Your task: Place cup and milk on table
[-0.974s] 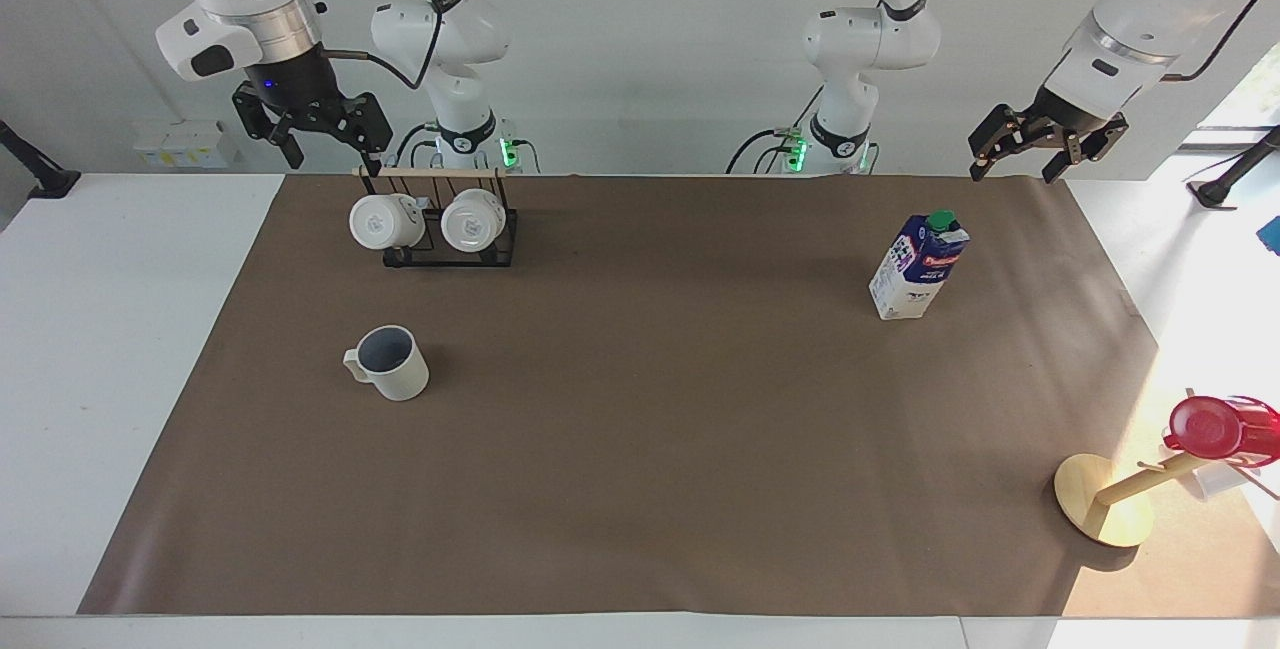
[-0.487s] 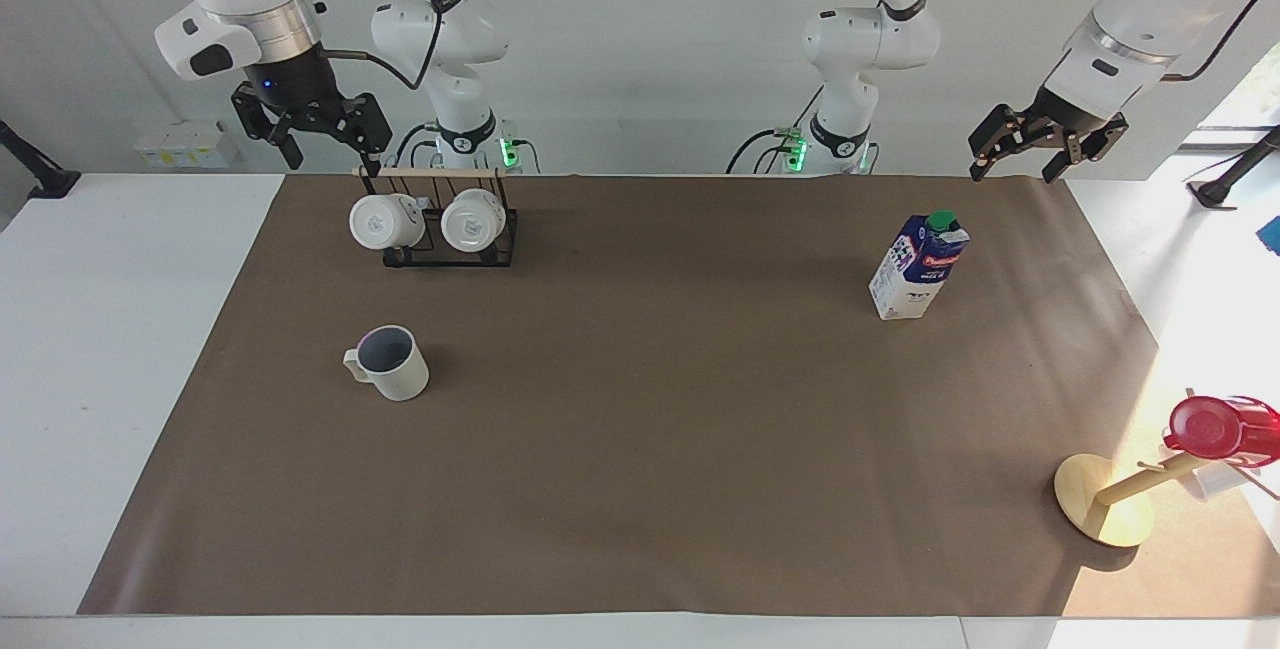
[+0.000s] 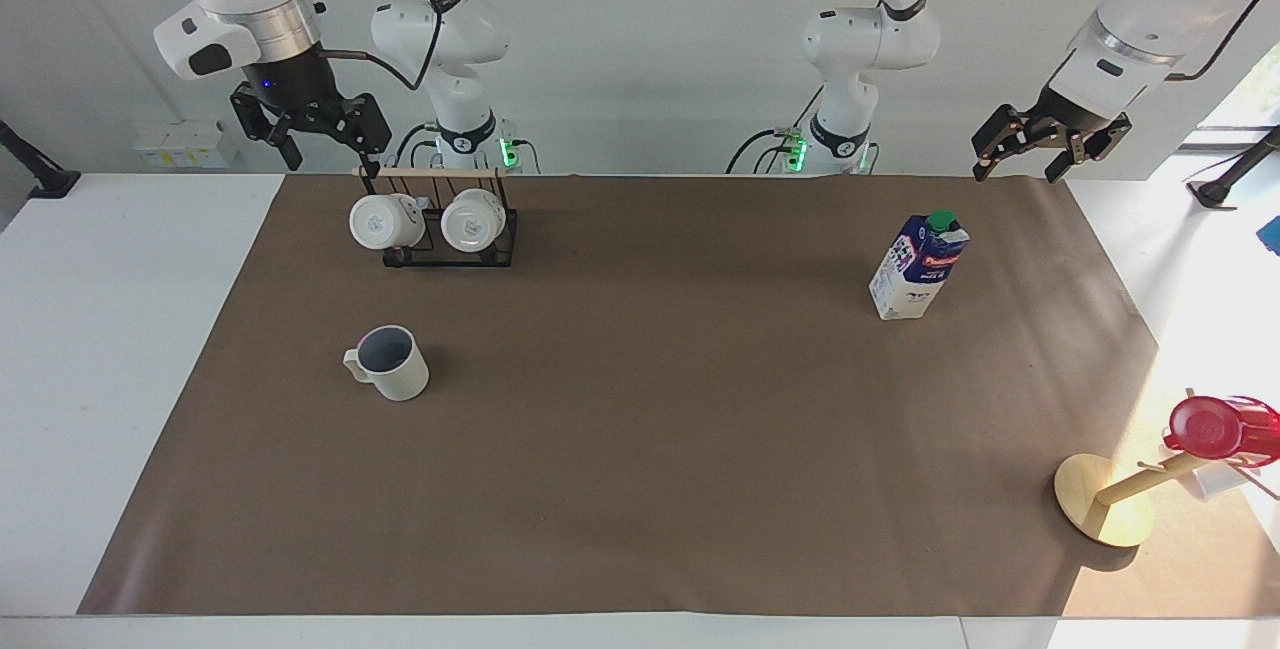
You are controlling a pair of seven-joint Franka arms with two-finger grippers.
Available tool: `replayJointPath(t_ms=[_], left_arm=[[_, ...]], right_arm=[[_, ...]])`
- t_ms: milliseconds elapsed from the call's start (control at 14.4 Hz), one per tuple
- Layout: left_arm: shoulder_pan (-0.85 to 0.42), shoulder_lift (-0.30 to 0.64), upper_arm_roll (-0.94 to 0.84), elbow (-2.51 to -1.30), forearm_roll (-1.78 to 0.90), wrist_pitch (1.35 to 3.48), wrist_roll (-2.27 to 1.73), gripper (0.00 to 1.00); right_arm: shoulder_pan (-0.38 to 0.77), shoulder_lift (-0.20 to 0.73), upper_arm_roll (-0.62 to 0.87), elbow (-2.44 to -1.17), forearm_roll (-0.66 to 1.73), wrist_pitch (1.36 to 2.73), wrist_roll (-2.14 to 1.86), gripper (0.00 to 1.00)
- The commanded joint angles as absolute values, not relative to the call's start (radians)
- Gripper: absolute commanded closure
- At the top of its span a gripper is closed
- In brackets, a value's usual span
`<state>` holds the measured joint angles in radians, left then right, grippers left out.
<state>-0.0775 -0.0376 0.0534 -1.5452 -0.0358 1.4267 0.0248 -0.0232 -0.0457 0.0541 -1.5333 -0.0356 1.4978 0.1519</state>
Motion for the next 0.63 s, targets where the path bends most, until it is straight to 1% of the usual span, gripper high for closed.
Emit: replayJointPath(t_ms=[0,209,487,557], left_arm=[[-0.067,-0.04,0.048,-1.534,-0.021,1.41,0.018,0.0],[-0.067,-0.04,0.048,-1.534,-0.021,1.41,0.02,0.0],[-0.067,-0.04,0.048,-1.534,-0.021,1.413,0.015,0.0],[-0.067,-0.04,0.048,-1.534,-0.021,1.414,0.017,0.0]], right_arm=[[-0.04,-0.058,0.057,-1.552,-0.014,1.523,0.124,0.0],[-0.04,-0.057,0.057,-1.571,-0.015,1.598,0.127,0.0],[-0.048,-0.02,0.057,-1.586,-0.018,1.631,0.127,0.0],[-0.055,-0.008,0.057,-1.606,-0.018,1.664,0.126,0.0]])
